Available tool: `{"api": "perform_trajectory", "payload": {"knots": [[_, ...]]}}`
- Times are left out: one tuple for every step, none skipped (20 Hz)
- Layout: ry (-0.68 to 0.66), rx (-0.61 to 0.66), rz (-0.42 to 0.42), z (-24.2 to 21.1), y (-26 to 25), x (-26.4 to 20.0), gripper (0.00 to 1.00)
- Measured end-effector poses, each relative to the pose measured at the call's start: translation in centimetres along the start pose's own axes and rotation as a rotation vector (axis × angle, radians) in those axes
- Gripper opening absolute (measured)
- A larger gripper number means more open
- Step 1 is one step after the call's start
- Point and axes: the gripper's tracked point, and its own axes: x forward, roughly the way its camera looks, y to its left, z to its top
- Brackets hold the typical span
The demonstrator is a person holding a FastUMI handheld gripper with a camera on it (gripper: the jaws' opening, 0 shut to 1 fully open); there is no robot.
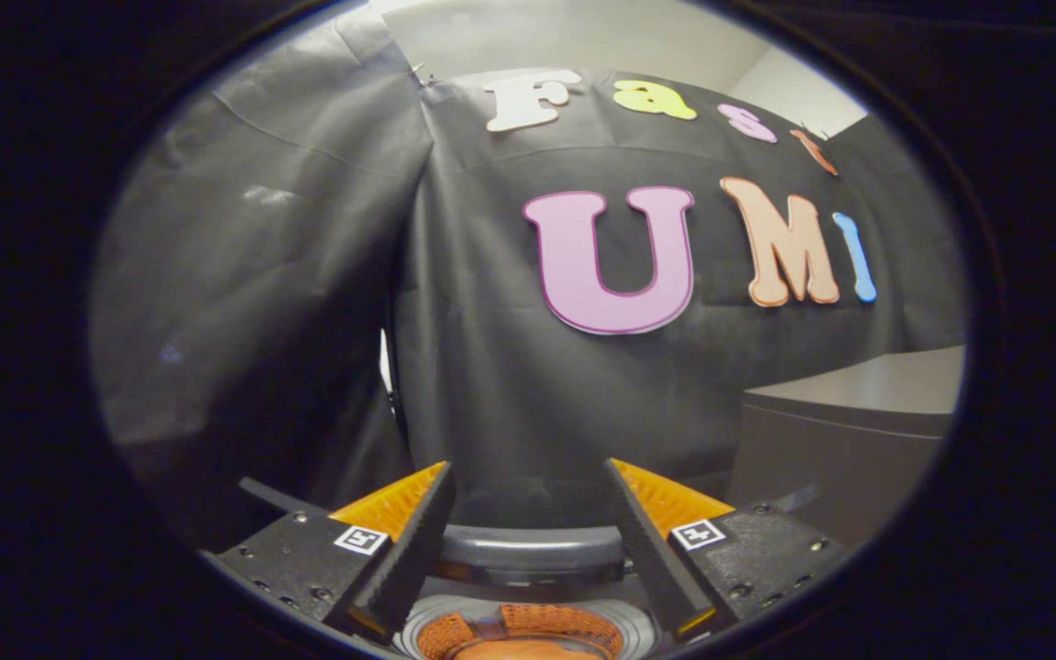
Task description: Put the clothes into the washing machine and then close the washing machine lid.
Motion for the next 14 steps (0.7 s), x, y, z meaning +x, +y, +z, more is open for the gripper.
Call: {"api": "perform_trajectory", "payload": {"knots": [[0.014, 0.013, -0.009, -0.8, -0.4, -0.8, 0.97], [0.014, 0.040, -0.004, -1.3, -0.6, -0.7, 0.97], [0.010, 0.067, -0.004, -1.3, -0.9, -0.9, 0.97], [0.012, 0.087, -0.004, -1.4, -1.1, -1.0, 0.97], [0.021, 0.100, -0.003, -1.3, -1.2, -1.1, 0.97], [0.021, 0.103, -0.004, -1.3, -1.4, -1.3, 0.96], [0.022, 0.102, -0.001, -1.0, -1.5, -1.7, 0.96], [0.018, 0.100, -0.003, -0.8, -1.7, -1.9, 0.96], [0.015, 0.099, -0.002, -0.4, -2.0, -2.4, 0.96], [0.017, 0.104, -0.001, 0.0, -2.2, -2.8, 0.96], [0.015, 0.108, -0.001, 0.2, -2.4, -3.4, 0.96], [0.016, 0.110, 0.002, 0.6, -2.5, -3.8, 0.96], [0.015, 0.106, 0.004, 1.1, -2.7, -4.5, 0.96], [0.014, 0.099, 0.004, 1.5, -2.9, -5.3, 0.96]]}}
